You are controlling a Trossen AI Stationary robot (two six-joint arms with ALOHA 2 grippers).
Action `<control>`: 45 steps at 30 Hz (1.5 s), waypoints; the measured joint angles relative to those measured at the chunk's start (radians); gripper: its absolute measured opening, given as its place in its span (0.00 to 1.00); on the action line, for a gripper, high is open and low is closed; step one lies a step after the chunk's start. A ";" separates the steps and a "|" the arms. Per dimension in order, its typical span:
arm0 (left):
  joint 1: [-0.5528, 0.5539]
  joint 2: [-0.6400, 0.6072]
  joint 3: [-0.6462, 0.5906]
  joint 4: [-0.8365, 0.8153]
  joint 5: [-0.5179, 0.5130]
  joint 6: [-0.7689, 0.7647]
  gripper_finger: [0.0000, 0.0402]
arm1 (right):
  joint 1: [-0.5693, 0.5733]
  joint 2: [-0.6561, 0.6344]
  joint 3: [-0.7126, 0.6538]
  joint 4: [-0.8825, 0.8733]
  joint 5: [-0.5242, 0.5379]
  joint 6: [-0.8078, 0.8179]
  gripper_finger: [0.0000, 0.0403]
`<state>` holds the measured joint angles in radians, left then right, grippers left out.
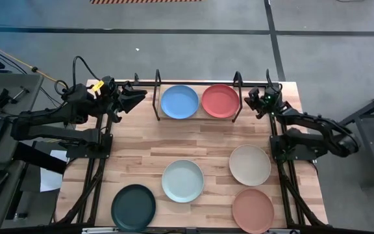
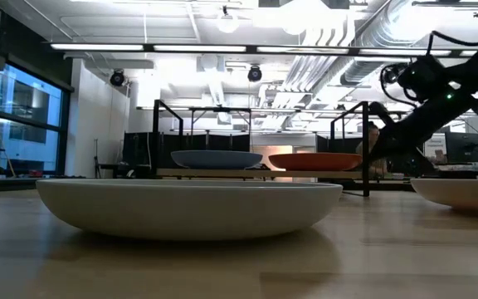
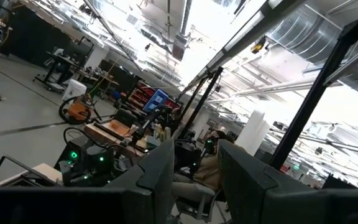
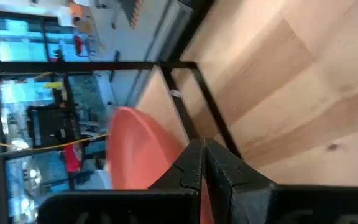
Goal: Place and stack plates onto a shelf
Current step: Adjust the orange plate on the shelf
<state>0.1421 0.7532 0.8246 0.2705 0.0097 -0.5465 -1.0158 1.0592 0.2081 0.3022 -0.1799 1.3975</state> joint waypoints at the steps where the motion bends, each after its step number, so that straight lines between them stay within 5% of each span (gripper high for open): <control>1: 0.000 0.000 0.000 0.000 0.000 0.000 0.28 | 0.006 0.016 0.000 0.002 0.000 0.004 0.00; 9: 0.000 0.000 0.000 0.000 0.000 0.000 0.28 | 0.048 0.105 0.000 0.152 0.003 0.029 0.00; 45: -0.001 0.002 0.000 -0.004 0.000 0.000 0.28 | 0.110 0.131 0.000 0.203 0.005 0.034 0.00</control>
<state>0.1413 0.7551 0.8246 0.2665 0.0101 -0.5464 -0.9062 1.1904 0.2081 0.5055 -0.1750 1.4320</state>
